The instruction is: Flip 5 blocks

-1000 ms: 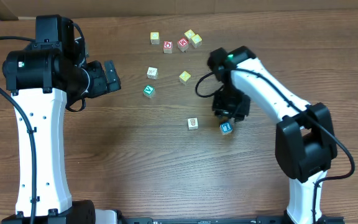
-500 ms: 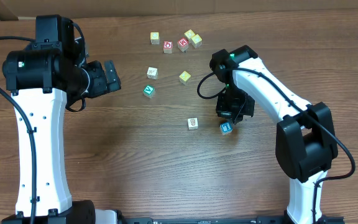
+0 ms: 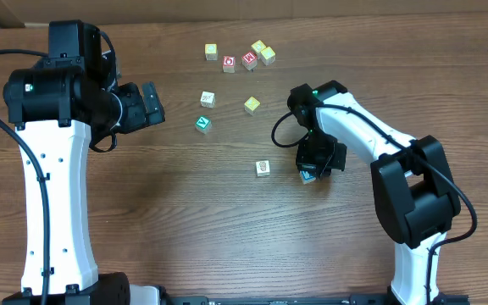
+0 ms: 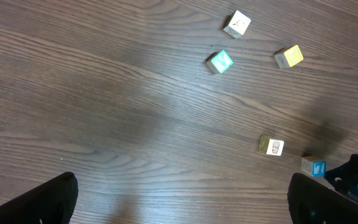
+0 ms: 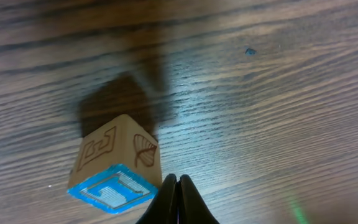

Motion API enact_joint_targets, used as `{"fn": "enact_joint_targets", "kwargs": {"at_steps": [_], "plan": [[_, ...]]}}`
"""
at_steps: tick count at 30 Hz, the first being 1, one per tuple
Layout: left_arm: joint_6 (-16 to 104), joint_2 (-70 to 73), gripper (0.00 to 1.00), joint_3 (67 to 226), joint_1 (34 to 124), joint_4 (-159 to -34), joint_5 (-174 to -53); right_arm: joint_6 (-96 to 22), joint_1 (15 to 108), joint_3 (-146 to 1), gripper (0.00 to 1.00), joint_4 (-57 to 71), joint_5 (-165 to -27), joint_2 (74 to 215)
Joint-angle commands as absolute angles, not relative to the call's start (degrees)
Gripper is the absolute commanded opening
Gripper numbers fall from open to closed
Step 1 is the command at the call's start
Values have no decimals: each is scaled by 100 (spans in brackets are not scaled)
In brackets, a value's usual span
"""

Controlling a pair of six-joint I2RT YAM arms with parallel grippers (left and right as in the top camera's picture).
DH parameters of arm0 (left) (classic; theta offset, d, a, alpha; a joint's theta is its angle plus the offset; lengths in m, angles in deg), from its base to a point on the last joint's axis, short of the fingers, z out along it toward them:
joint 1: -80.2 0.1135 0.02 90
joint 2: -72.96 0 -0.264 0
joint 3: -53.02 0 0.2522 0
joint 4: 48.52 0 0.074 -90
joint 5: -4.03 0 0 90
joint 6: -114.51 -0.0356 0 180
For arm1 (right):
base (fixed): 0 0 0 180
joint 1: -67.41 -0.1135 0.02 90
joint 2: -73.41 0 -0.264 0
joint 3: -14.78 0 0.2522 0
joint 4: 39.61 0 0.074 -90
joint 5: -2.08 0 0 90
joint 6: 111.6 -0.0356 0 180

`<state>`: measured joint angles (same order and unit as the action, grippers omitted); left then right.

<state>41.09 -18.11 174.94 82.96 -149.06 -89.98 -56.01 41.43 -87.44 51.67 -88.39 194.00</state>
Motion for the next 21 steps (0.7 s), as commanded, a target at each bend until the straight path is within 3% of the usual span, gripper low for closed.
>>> {"fn": "enact_joint_targets", "kwargs": {"at_steps": [1,21], "plan": [[4185,-1844,100,17558,8318,-14897,-8957,-5787,4139,-8594,4,5108,-9086,19354],[4185,-1844,100,17558,8318,-14900,-8957,-5721,4080,-8506,4,4270,-9591,19354]]}}
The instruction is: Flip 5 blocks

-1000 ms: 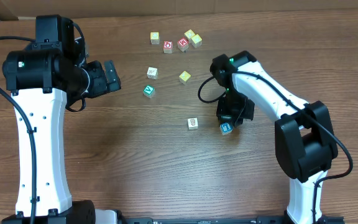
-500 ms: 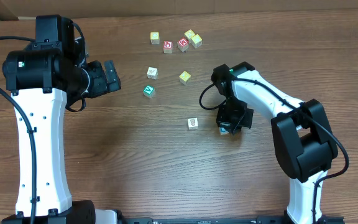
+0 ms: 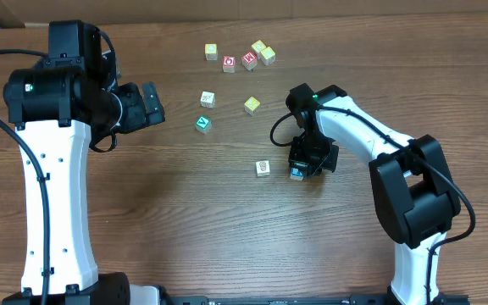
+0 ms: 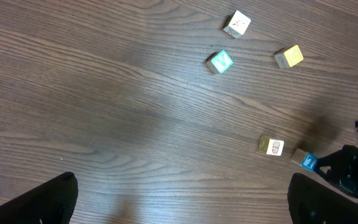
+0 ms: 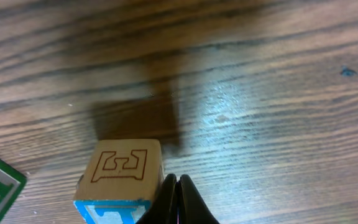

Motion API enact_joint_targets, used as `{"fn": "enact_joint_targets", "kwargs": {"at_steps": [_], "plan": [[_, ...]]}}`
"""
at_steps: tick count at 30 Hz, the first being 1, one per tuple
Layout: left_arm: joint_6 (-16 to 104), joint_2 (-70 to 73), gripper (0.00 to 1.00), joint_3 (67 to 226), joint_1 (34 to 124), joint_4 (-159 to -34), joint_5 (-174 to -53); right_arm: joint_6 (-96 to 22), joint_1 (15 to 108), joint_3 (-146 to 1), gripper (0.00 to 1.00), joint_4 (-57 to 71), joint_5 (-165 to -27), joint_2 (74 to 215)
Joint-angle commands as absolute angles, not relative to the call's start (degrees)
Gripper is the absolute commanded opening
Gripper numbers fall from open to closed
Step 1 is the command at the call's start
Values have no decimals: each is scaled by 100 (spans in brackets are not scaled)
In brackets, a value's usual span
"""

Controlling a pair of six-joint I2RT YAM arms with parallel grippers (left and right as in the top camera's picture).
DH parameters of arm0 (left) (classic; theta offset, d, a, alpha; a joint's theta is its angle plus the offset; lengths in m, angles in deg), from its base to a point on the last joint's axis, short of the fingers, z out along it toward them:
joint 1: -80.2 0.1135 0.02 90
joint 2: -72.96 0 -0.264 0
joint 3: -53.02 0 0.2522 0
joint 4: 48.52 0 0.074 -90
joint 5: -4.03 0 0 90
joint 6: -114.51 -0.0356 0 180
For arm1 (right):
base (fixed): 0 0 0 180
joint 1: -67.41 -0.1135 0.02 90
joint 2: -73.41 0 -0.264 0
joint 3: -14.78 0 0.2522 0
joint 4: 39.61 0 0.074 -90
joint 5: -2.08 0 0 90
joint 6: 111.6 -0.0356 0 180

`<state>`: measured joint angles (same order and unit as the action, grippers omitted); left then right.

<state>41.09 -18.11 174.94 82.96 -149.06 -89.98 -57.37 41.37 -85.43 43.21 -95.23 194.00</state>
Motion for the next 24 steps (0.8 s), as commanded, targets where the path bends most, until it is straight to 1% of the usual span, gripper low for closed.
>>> {"fn": "enact_joint_targets", "kwargs": {"at_steps": [1,5,12,16,20,24], "plan": [[4185,-1844,100,17558,8318,-14900,-8957,-5721,4080,-8506,4,4246,-9630,19354],[4185,-1844,100,17558,8318,-14897,-8957,-5721,4080,-8506,4,4013,-9976,19354],[4185,-1844,100,17558,8318,-14900,-8957,-5710,4078,-8506,4,3704,-10024,19354],[4185,-1844,100,17558,8318,-14897,-8957,-5280,4073,-8506,5,3516,-10024,19354],[4185,-1844,100,17558,8318,-14900,-8957,-5253,4073,-8506,8,3407,-10002,19354],[4185,-1844,100,17558,8318,-14897,-8957,-4899,4075,-8506,11,3228,-10002,19354]]}}
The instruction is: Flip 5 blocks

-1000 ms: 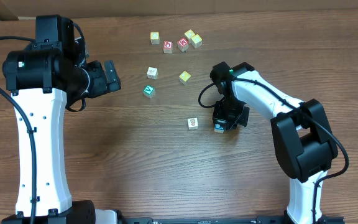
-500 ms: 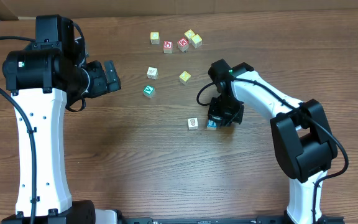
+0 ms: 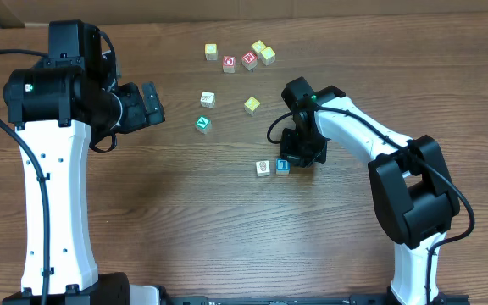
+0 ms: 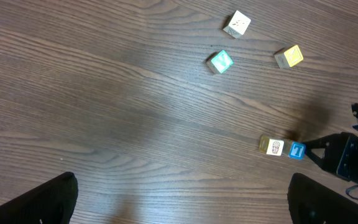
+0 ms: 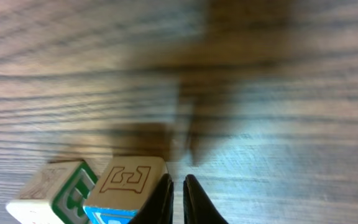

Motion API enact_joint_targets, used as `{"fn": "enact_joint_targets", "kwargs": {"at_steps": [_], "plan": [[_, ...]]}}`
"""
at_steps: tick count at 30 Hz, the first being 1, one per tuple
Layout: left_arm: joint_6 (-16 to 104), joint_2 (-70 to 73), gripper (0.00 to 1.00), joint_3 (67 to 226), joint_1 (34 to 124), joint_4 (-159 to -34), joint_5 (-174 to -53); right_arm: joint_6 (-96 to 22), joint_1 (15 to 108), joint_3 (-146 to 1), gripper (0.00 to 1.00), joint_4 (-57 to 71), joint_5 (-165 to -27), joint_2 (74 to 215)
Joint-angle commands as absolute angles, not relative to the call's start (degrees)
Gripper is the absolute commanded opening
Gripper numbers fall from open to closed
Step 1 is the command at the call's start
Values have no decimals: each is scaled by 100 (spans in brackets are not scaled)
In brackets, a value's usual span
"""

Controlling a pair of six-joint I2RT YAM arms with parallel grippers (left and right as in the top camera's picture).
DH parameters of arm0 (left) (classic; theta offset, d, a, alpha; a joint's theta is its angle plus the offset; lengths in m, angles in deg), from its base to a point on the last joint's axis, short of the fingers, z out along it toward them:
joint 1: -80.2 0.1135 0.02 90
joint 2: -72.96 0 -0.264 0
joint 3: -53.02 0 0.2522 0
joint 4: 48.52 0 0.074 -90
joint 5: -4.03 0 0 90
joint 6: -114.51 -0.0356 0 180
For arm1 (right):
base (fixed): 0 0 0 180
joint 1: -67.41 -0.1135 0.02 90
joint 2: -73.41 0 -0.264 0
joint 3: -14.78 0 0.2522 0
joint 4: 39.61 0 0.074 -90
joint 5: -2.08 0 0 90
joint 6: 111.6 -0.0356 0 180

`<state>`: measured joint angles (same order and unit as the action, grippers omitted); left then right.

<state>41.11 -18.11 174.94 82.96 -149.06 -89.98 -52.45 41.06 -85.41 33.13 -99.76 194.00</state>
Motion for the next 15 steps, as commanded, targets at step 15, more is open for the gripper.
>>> {"fn": "enact_joint_targets", "kwargs": {"at_steps": [15], "plan": [[4185,-1844,100,17558,8318,-14900,-8957,-5061,3763,-8506,11,3143,-10133,19354]]}}
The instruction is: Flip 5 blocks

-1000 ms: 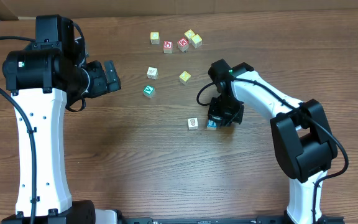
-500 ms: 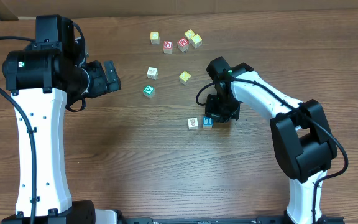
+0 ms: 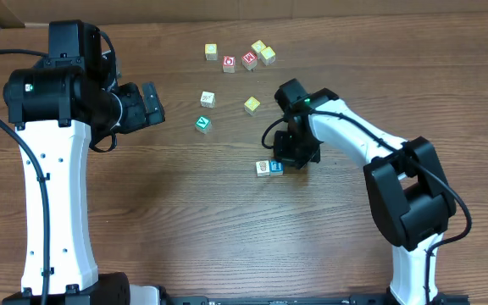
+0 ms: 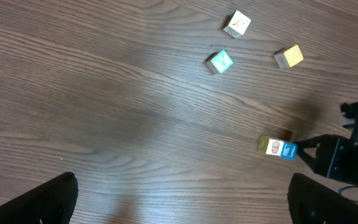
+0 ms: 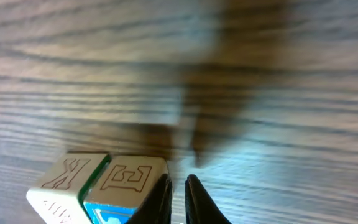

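Note:
The blue-faced block (image 3: 276,167) lies pressed against a cream block (image 3: 263,167) at mid-table. In the right wrist view the blue block (image 5: 127,182) shows a letter E on its side and touches the cream block (image 5: 66,178), which has a green edge. My right gripper (image 3: 291,155) sits just right of the blue block, its left finger against it; the right gripper (image 5: 178,194) is all but shut, holding nothing. My left gripper (image 3: 148,103) hangs open high over the left side. In its view both blocks (image 4: 289,150) show far off.
A teal block (image 3: 202,124), a white block (image 3: 207,99) and a yellow block (image 3: 252,105) lie behind the pair. Several more blocks (image 3: 249,60) cluster near the far edge. The right arm (image 4: 347,158) reaches into the left wrist view.
My right gripper has moved a little left, and the blue block now touches the cream block instead of lying just beside it. The left arm has not moved.
The blue block lay tilted under my shut right gripper, well right of the cream block. Then it stood closer to the cream block, blue face toward the camera side. Then it lay beside the cream block, and now it is pressed against it.

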Motion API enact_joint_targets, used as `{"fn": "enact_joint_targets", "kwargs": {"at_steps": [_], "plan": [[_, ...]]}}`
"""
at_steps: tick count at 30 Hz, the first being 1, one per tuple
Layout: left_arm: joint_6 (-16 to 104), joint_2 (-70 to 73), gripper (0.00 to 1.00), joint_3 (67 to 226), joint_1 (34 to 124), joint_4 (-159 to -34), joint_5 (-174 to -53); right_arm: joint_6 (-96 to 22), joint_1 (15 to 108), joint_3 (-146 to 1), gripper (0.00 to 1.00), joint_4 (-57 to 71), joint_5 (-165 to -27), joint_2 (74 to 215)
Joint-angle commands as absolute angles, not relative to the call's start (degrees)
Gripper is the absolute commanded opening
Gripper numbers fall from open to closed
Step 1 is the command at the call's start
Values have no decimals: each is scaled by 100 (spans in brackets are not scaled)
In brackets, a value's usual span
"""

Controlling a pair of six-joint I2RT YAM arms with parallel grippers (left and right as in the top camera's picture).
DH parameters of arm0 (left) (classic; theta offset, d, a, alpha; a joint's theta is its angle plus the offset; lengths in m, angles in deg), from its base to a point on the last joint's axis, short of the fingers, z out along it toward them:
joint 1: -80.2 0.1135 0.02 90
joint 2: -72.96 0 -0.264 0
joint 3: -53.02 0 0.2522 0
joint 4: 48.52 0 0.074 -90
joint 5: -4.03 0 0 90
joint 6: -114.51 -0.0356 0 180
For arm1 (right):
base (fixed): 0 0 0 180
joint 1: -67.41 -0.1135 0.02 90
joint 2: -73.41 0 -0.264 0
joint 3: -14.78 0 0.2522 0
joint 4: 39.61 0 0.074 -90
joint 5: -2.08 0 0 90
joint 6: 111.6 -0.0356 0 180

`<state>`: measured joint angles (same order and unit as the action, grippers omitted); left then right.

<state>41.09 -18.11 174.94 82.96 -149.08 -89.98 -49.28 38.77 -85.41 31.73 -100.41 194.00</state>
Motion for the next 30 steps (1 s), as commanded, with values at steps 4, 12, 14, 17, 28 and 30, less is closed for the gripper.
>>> {"fn": "enact_joint_targets", "kwargs": {"at_steps": [4,12,14,17,28,30], "plan": [[4185,-1844,99,17558,8318,-14900,-8957,-5380,3741,-8506,11,3138,-10129,19354],[4185,-1844,100,17558,8318,-14897,-8957,-5264,3866,-8642,11,3167,-9783,19354],[4185,-1844,100,17558,8318,-14900,-8957,-5267,3955,-8869,11,3248,-9810,19354],[4185,-1844,100,17558,8318,-14897,-8959,-5267,4016,-9346,11,3401,-9807,19354],[4185,-1844,100,17558,8318,-14900,-8957,-5295,3361,-9820,4,2712,-9222,19409],[4185,-1844,100,17558,8318,-14900,-8957,-5304,3129,-9754,4,2579,-8865,19409]]}}
